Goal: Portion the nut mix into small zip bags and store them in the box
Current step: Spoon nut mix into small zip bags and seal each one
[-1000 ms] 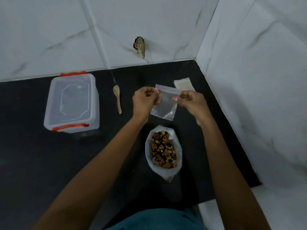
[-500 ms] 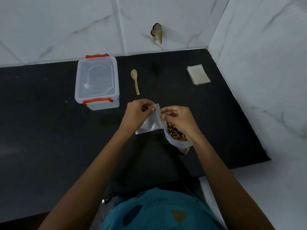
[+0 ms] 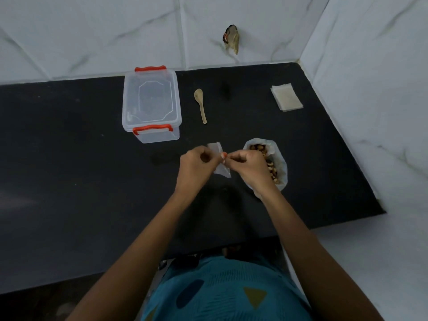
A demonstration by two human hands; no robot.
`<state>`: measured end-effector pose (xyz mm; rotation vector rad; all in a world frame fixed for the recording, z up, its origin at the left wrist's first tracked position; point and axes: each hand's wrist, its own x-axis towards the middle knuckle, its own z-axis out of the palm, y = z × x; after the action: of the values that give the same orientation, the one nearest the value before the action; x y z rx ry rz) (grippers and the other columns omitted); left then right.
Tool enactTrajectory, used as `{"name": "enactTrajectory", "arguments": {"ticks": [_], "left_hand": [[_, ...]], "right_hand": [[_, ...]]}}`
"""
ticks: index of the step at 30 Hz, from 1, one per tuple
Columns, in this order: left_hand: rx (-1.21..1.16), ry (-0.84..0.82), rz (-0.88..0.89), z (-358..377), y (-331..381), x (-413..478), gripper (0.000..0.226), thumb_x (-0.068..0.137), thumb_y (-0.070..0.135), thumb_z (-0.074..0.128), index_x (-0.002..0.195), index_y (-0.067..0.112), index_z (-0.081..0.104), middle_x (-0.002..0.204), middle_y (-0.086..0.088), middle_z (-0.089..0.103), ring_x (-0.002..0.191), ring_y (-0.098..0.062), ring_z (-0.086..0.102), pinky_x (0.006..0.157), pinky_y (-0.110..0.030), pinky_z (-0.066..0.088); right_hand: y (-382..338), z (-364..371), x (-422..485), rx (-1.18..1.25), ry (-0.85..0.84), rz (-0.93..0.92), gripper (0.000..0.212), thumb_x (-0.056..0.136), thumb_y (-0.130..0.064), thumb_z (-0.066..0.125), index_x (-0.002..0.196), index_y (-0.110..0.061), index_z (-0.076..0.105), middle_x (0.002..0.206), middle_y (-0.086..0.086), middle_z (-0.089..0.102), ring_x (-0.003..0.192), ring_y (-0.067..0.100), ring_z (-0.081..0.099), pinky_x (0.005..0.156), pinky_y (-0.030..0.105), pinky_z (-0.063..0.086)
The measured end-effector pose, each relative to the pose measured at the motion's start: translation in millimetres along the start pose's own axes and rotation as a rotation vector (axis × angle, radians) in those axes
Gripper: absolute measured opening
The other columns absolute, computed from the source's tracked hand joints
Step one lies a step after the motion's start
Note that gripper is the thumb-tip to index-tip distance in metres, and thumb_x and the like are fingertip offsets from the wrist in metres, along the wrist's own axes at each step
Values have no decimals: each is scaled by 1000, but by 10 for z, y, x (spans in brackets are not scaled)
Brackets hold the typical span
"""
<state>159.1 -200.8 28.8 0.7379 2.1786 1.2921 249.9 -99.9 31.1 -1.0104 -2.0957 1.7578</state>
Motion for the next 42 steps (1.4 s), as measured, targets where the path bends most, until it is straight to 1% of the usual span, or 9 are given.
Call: {"name": "enactTrajectory", "arguments": {"ticks": [4, 9, 17, 23, 29, 32, 36, 40, 42], "left_hand": [[-201, -110, -110, -45, 11, -15, 4, 87, 19, 60, 89, 17, 63, 91, 0, 66, 86, -9, 64, 75, -22, 52], [-326, -238, -131, -165, 24, 5, 10, 88, 9, 56, 87, 14, 64, 86, 1, 68, 78, -5, 66, 67, -15, 54], [274, -112, -7, -106, 82, 12, 12, 86, 19, 62, 78, 21, 52, 76, 10, 52, 66, -1, 54, 54, -12, 42], [430, -150, -43, -157, 92, 23, 16, 84, 24, 65, 85, 18, 49, 86, 2, 53, 71, -7, 52, 63, -19, 44], [335, -135, -92, -307, 174, 166, 17, 85, 26, 63, 73, 21, 51, 73, 6, 53, 66, -6, 53, 62, -19, 43], [355, -110, -2, -246, 186, 186, 19, 84, 26, 64, 72, 19, 52, 84, 5, 51, 71, -6, 50, 66, -16, 40], [394, -68, 165, -143, 179, 186, 18, 79, 24, 69, 74, 13, 56, 112, 0, 45, 97, -5, 44, 84, -17, 36], [267, -72, 238, -167, 200, 191, 11, 82, 19, 65, 82, 17, 55, 123, -2, 48, 107, -5, 43, 91, -18, 35], [155, -239, 236, -221, 169, 187, 36, 78, 23, 70, 106, 22, 48, 128, 2, 44, 116, -6, 41, 97, -20, 37]], "right_hand": [[6, 11, -16, 3, -22, 39, 3, 82, -16, 67, 82, -14, 66, 79, -6, 65, 73, -3, 61, 60, 5, 46], [10, -30, -16, 111, -80, 89, 7, 82, -10, 66, 78, -15, 64, 83, -1, 66, 85, 9, 63, 76, 20, 51], [-13, 59, -45, -335, 131, -160, 4, 83, -6, 63, 82, -10, 61, 84, 2, 65, 74, 5, 59, 68, 10, 47], [-3, 30, -1, -562, 213, -258, 4, 85, -3, 58, 84, -6, 56, 82, 2, 60, 72, 10, 58, 66, 18, 50], [-25, 44, 0, -720, 166, -587, 11, 82, 4, 59, 87, -6, 56, 87, 6, 56, 68, 11, 55, 59, 20, 46], [28, 51, -4, -827, 97, -617, 20, 77, 7, 65, 95, -2, 66, 98, 12, 63, 75, 18, 63, 63, 22, 50], [39, 45, 24, -768, 104, -546, 20, 82, 6, 59, 101, 2, 66, 104, 17, 65, 88, 27, 65, 75, 28, 49], [-48, -17, 53, -727, 58, -451, 24, 90, -6, 54, 112, -2, 62, 116, 11, 59, 105, 18, 58, 83, 11, 33], [-62, -68, 62, -721, 17, -385, 31, 89, -9, 56, 120, -3, 57, 124, 8, 53, 110, 15, 53, 85, 7, 29]]}}
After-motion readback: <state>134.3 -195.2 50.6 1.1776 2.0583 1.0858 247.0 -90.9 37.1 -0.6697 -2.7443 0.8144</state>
